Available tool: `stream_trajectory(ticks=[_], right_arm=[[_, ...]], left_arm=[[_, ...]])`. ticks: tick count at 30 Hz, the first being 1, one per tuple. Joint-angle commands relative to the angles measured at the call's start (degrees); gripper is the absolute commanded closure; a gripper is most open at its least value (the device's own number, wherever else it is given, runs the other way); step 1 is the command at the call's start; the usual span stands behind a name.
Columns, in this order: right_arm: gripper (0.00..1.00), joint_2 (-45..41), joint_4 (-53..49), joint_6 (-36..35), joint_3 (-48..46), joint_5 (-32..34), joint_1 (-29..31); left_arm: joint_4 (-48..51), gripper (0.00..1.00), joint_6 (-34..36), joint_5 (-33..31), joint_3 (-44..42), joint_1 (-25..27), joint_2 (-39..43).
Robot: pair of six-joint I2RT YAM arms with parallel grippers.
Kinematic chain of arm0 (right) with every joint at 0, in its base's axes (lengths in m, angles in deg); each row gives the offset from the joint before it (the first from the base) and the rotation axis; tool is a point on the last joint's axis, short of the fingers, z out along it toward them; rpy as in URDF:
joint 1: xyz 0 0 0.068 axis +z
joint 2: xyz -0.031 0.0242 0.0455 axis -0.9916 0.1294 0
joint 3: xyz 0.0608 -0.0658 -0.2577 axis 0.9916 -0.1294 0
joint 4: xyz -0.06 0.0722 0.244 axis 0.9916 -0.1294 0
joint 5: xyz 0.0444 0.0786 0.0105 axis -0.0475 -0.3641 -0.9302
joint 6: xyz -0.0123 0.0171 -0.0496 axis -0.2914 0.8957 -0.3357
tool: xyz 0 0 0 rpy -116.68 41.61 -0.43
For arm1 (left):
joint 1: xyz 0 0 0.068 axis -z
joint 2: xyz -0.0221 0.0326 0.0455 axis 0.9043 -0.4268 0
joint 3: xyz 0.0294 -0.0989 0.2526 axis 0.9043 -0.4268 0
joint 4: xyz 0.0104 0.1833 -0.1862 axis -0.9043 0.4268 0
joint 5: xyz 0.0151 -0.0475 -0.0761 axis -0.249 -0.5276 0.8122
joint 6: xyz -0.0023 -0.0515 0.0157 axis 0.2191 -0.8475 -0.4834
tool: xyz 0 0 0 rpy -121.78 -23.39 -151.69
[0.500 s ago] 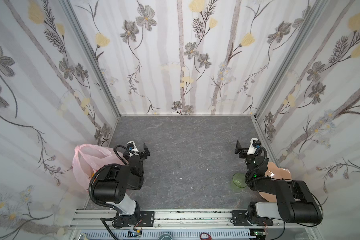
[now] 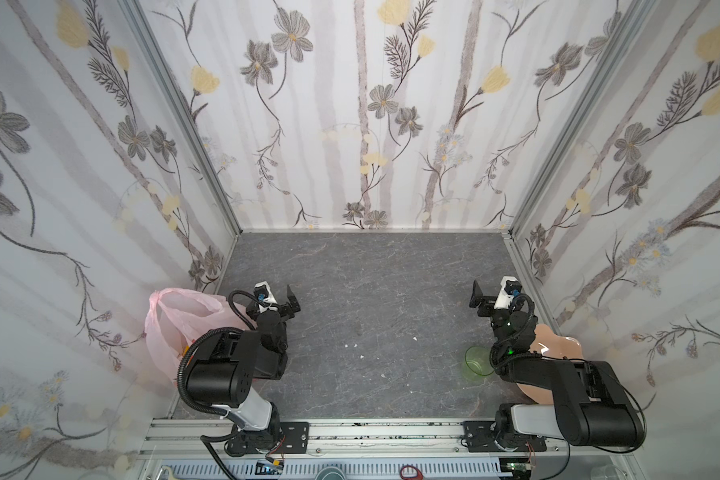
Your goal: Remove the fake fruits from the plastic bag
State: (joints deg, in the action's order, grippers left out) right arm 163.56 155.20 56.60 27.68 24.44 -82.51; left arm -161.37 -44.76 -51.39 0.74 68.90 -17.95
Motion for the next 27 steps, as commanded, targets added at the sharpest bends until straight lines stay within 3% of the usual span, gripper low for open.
stream_trajectory(ticks=[1,22,27], right_arm=[[0.0,0.2,1.41,-0.51,0.37,-0.13,0.06],[0.0,0.12,1.32,-0.42,0.33,-0.25,0.03],[0.0,-3.56,-4.58,-2.84,2.05,-6.07,0.12]], left_arm=[[-0.58,0.0,-0.44,-0.48,0.26,0.0,-0.03],[-0.62,0.0,-0.51,-0.16,0.35,-0.12,-0.04],[1.33,0.0,2.96,-3.41,-0.12,3.14,4.89]])
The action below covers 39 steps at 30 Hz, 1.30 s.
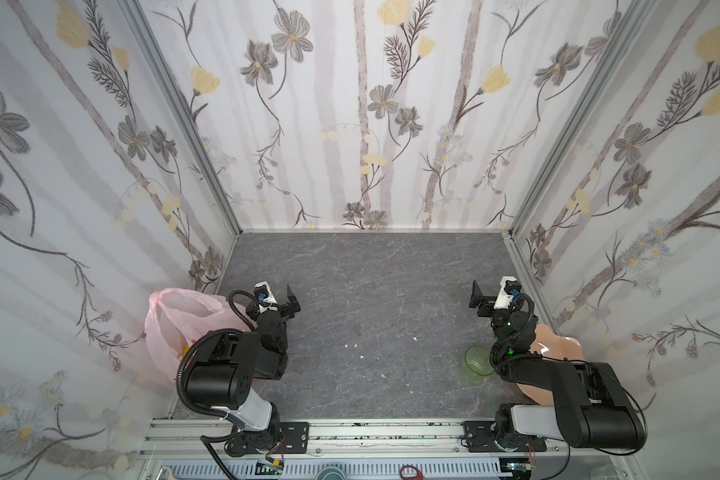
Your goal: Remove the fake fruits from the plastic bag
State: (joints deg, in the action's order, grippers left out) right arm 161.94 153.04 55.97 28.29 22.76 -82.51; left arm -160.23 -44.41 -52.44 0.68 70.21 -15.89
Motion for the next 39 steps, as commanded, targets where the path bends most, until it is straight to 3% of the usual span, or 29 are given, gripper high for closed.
stream_trajectory(ticks=[1,6,9,14,16,18,19,22,25,29,33,39], right_arm=[[0.0,-3.49,-5.34,-2.79,2.32,-5.26,0.29],[0.0,-12.99,-14.47,-2.0,4.12,-4.65,1.25],[0.0,-20.08,-16.44,2.91,4.48,-5.41,1.35],[0.0,-32.32,-32.5,17.18,10.47,-1.72,1.1],[0.0,-36.13,-42.16,23.84,13.08,3.42,0.87],[0.0,-39.03,-51.62,31.68,14.66,8.07,-0.05],[0.0,-39.88,-53.76,32.39,15.13,5.27,-1.31],[0.0,-40.87,-56.47,31.02,15.93,-2.39,-2.34],[0.0,-41.23,-58.39,29.84,16.36,-7.6,-2.17],[0.0,-41.11,-60.92,29.05,16.98,-8.52,-1.17],[0.0,-39.79,-62.51,29.42,17.88,-7.89,0.39],[0.0,-39.58,-63.84,31.9,16.74,-6.07,3.21]], left_arm=[[1.17,0.0,3.57,-5.34,-0.17,3.1,4.55],[5.14,0.0,6.46,-14.24,0.33,8.84,14.74],[15.45,0.0,3.16,-14.78,4.72,11.43,23.03],[46.45,0.0,-13.77,-7.14,19.86,11.77,33.4],[53.17,0.0,-18.89,-2.51,22.95,11.6,37.17],[59.7,0.0,-29.04,-3.79,23.21,11.33,42.92],[60.43,0.0,-32.92,-3.78,21.96,10.97,46.96],[59.85,0.0,-31.2,5.45,20.68,8.84,57.03],[74.55,0.0,-29.03,7.07,30.56,8.47,58.14],[98.04,0.0,-27.35,-0.38,46.52,8.45,53.85],[115.58,0.0,-26.68,-19.38,55.98,8.43,51.83],[137.47,0.0,-22.43,-41.58,75.12,8.33,44.37]])
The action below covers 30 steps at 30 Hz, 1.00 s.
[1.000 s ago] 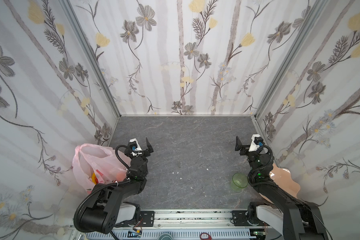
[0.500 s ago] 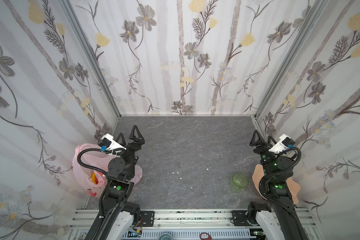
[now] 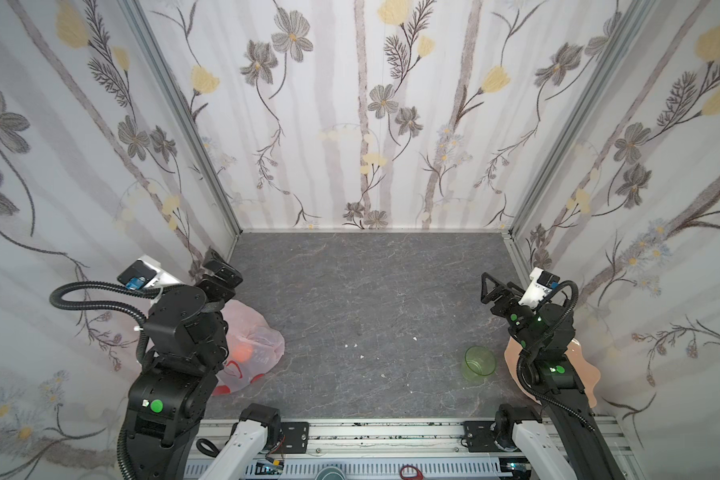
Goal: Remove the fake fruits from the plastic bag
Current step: 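Grasp the pink plastic bag's handle with the left gripper and lift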
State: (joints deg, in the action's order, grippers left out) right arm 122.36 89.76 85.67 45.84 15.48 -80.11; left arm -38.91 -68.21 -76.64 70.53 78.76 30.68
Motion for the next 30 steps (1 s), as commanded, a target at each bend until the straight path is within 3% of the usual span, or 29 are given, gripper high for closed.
stream_trajectory(ticks=[1,3,7,10,13,16,20,27,30], right_arm=[[0.0,0.01,-0.15,2.93,-1.53,1.12,1.12],[0.0,0.26,0.52,3.79,-2.55,0.87,1.48],[0.0,0.82,0.28,3.1,-3.0,0.42,1.87],[0.0,-0.54,-1.44,0.19,-2.56,4.34,5.35],[0.0,-1.84,-3.56,-1.25,-2.09,7.21,7.94],[0.0,-3.14,-4.61,-1.72,-2.33,8.54,10.49],[0.0,-4.46,-5.12,-1.71,-3.36,8.93,12.42],[0.0,-5.0,-6.02,-3.14,-3.79,11.78,13.95],[0.0,-4.96,-5.92,-3.14,-3.76,11.85,13.97]], left_arm=[[17.56,0.0,2.21,-21.47,6.57,-0.2,-2.91],[17.62,0.0,4.01,-26.67,6.58,-0.18,-2.62],[17.38,0.0,4.93,-28.98,4.24,-0.15,-2.11],[17.27,0.0,5.16,-28.69,0.39,-0.54,-3.74],[16.01,0.0,5.1,-24.24,-0.14,-4.12,-6.24],[10.45,0.0,11.17,-15.73,-2.65,-13.09,-9.38],[9.16,0.0,8.93,-8.24,-3.97,-21.74,-12.82],[7.18,0.0,7.32,2.59,-5.87,-27.8,-17.92],[6.35,0.07,6.75,7.44,-6.39,-29.85,-18.15]])
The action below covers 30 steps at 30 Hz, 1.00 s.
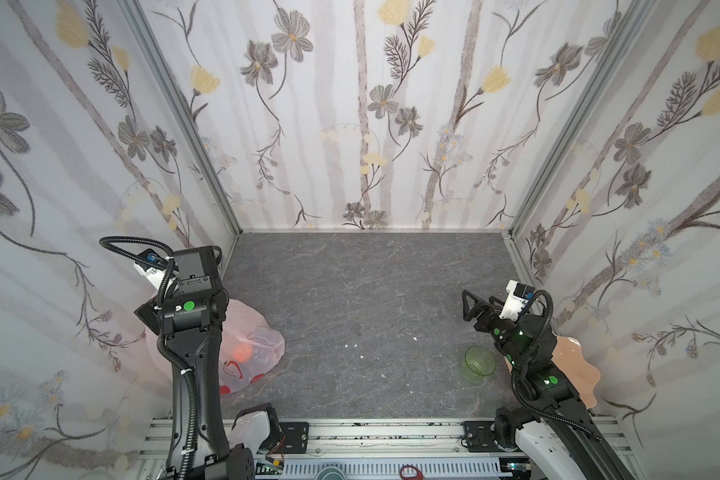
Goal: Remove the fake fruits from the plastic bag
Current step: 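Grasp the pink plastic bag's handle with the left gripper and lift, then carry the pink bag to table center with left gripper while right arm approaches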
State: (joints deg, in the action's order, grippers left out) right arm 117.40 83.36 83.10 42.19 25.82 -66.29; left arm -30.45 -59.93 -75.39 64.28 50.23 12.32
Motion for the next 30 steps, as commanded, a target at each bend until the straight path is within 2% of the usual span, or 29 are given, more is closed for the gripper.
stream_trajectory(ticks=[1,4,6,8,10,11,14,18,26,30], right_arm=[[0.0,0.03,0.43,-0.54,-0.19,1.7,0.14],[0.0,0.12,0.48,-0.54,-0.4,2.16,0.18],[0.0,0.13,0.48,-0.58,-0.44,2.2,0.16],[0.0,0.13,0.34,-0.54,-0.46,2.28,0.08],[0.0,0.2,0.3,-0.54,-0.49,2.53,0.16],[0.0,0.27,0.23,-0.47,-0.37,2.63,0.08],[0.0,0.78,0.25,-0.28,-0.19,2.86,0.06],[0.0,2.1,0.24,-0.04,0.51,2.47,0.06],[0.0,3.89,0.41,0.37,1.69,1.82,0.07],[0.0,4.13,0.3,0.5,1.85,1.12,0.03]], left_arm=[[-2.2,0.1,-1.5,7.2,-0.18,-1.68,0.0],[-2.42,0.29,-1.4,11.04,-0.09,-2.02,-0.51],[-2.61,0.52,-1.56,13.48,-0.18,-2.03,-0.35],[-2.52,0.81,-1.99,16.01,-0.34,-2.11,-0.13],[-2.43,0.97,-3.34,19.71,-0.81,-1.98,0.64],[-2.41,1.0,-4.49,22.01,-1.2,-1.87,1.29],[-2.38,1.0,-8.8,27.03,-1.5,0.18,3.05],[-2.73,1.0,-18.02,29.47,-2.74,7.45,4.97],[-4.46,1.0,-33.82,21.04,4.61,26.92,4.1],[-6.65,1.0,-37.4,15.99,10.52,35.62,-0.14]])
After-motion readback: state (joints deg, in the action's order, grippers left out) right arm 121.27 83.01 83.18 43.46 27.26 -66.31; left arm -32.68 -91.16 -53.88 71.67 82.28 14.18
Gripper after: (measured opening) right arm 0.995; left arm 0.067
